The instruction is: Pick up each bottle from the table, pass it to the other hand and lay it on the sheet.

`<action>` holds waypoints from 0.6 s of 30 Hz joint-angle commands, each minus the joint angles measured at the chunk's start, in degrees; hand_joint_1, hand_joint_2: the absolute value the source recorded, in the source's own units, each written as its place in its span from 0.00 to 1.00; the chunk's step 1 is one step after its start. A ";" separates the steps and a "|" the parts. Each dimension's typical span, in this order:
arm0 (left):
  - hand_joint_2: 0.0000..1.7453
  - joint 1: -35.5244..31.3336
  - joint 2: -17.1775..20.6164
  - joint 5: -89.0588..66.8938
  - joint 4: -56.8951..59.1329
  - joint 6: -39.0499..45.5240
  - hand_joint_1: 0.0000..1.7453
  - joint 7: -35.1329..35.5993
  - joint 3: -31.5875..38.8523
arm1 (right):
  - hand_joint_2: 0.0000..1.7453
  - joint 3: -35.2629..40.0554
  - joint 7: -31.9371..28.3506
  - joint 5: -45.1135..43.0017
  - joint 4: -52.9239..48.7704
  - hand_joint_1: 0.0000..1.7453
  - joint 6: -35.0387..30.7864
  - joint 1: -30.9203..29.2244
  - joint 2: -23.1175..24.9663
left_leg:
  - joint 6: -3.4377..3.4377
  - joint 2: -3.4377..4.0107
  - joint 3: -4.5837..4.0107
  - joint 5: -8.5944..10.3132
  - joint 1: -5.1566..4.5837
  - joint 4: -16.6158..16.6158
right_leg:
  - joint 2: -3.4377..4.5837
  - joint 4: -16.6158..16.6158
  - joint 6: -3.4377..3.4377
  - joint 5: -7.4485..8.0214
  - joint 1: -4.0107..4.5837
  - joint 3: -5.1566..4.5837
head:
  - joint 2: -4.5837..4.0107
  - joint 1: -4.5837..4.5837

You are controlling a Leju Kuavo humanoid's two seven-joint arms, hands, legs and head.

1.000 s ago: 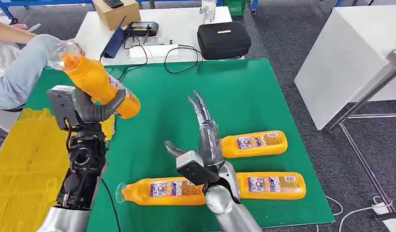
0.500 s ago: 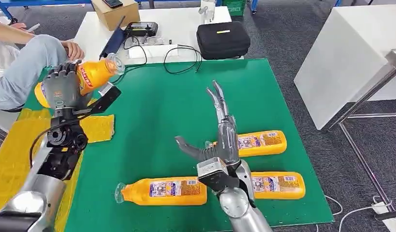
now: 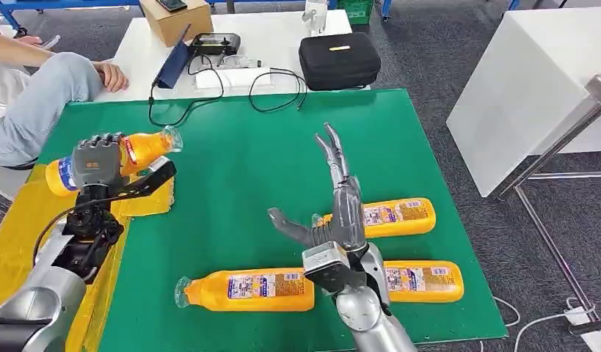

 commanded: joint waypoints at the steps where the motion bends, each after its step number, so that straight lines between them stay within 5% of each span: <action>1: 1.00 -1.13 -0.06 -0.64 8.17 -5.31 1.00 -4.32 1.07 | 1.00 1.47 -0.19 -0.64 3.10 0.00 0.22 -2.22 -2.14 | -0.01 0.06 0.25 -0.10 0.03 -0.02 | 0.04 -0.07 0.03 -0.06 0.03 0.26 | 0.00 0.00; 18: 1.00 -0.63 1.89 -4.54 10.56 -16.33 1.00 -1.73 -4.33 | 1.00 2.00 -0.18 -0.89 4.85 0.00 1.15 -3.75 -2.08 | -0.02 0.06 0.25 -0.14 0.07 0.03 | 0.05 -0.04 0.02 -0.08 0.07 0.27 | 0.00 0.00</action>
